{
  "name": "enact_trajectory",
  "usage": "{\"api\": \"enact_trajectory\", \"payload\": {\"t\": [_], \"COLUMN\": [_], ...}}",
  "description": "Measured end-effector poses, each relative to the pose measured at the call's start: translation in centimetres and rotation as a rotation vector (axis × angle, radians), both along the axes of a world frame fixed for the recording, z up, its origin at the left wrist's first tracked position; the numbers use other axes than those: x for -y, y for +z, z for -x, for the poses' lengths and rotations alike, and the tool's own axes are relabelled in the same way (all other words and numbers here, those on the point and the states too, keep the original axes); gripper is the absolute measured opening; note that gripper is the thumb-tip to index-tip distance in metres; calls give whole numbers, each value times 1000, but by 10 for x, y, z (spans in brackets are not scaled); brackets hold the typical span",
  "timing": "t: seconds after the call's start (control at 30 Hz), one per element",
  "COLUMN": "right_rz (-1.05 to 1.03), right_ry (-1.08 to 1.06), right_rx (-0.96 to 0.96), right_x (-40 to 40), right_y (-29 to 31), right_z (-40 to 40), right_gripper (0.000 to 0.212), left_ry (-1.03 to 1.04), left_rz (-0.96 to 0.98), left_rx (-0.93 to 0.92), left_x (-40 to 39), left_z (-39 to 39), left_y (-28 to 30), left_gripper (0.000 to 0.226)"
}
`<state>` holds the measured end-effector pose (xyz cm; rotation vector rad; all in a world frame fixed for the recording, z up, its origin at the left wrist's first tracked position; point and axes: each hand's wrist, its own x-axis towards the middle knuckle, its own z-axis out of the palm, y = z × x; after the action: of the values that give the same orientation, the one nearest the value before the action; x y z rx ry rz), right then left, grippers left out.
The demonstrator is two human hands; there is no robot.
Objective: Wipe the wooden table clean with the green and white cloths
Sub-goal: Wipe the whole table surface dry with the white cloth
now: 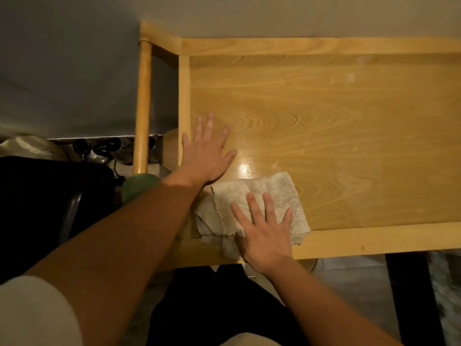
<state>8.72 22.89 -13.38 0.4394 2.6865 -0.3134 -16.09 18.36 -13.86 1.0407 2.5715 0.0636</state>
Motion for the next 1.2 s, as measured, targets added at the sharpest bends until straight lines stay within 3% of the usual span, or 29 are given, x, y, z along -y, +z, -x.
{"api": "enact_trajectory", "payload": {"t": [0.17, 0.4, 1.2], "right_rz": [-91, -92, -142], "right_ry": [-123, -165, -242], "right_rx": [54, 40, -182], "right_x": [-38, -64, -269], "right_y": [0, -11, -29], "right_z": [-52, -21, 331], "right_gripper": [73, 79, 79], "left_ry": [77, 107, 83], "left_rz": [-13, 18, -103], "left_rx": [-95, -116, -118], "left_x": [-9, -13, -11], "left_z": [-15, -15, -11], "left_y": [-19, -25, -31], "left_gripper": [80, 82, 87]}}
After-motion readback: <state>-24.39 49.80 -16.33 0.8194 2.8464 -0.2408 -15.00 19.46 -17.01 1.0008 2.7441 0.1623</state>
